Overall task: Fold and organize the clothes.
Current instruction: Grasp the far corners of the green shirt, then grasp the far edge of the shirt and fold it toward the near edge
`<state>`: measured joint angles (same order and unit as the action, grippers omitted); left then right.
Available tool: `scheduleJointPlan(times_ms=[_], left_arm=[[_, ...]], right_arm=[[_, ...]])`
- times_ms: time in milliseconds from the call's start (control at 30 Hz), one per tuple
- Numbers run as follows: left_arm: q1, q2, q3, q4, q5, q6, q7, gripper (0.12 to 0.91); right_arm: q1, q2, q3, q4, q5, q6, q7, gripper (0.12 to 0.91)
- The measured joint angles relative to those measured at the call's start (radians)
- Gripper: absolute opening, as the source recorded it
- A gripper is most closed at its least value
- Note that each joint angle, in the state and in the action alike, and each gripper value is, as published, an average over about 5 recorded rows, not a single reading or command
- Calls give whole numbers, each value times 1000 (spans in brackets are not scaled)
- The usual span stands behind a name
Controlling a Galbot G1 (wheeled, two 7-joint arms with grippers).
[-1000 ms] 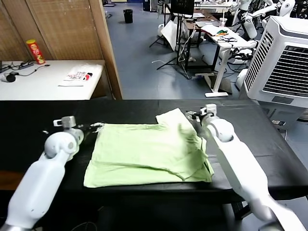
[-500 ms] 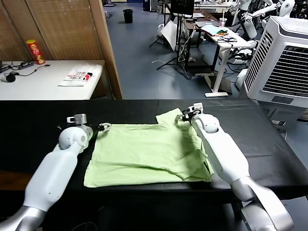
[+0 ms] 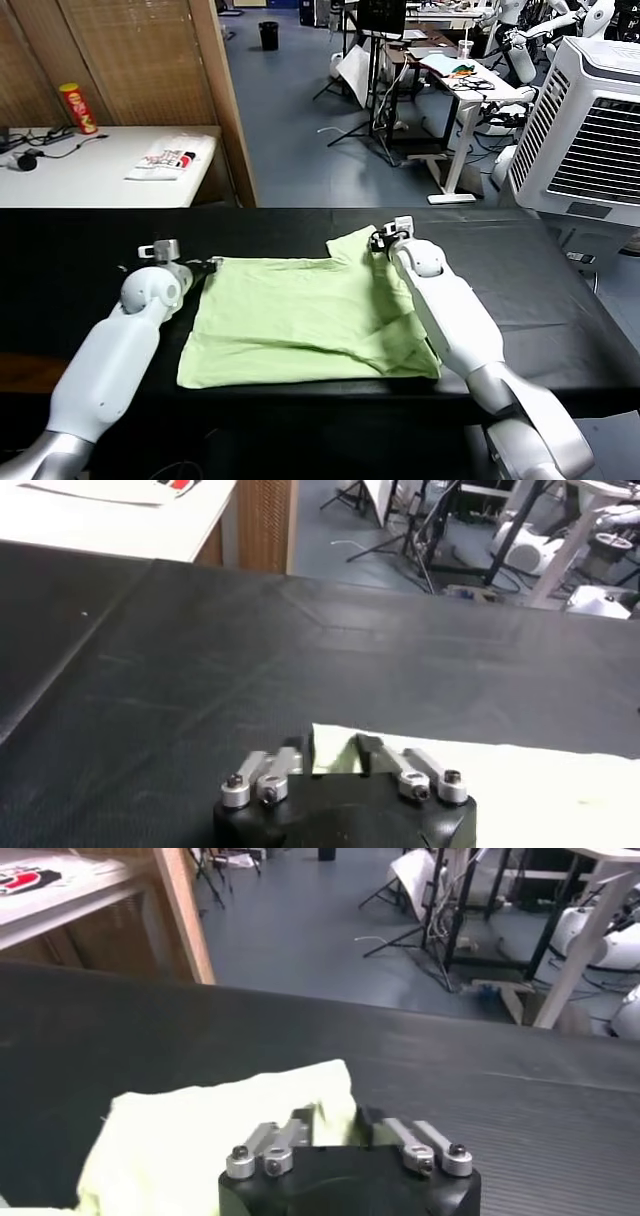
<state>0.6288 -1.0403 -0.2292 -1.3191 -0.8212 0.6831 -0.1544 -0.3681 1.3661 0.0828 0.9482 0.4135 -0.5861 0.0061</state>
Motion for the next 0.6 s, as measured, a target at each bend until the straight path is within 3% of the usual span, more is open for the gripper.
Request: scheduleJointPlan(times_ms=[267,600], left_arm=[[7,7,-6,-20,7,-20,9,126],[48,47,-34,-97,12,-31,4,126]], right_arm=[[-40,-32,14,86,24,15,6,123],[-132,-127,67,316,174,-11,-3,123]])
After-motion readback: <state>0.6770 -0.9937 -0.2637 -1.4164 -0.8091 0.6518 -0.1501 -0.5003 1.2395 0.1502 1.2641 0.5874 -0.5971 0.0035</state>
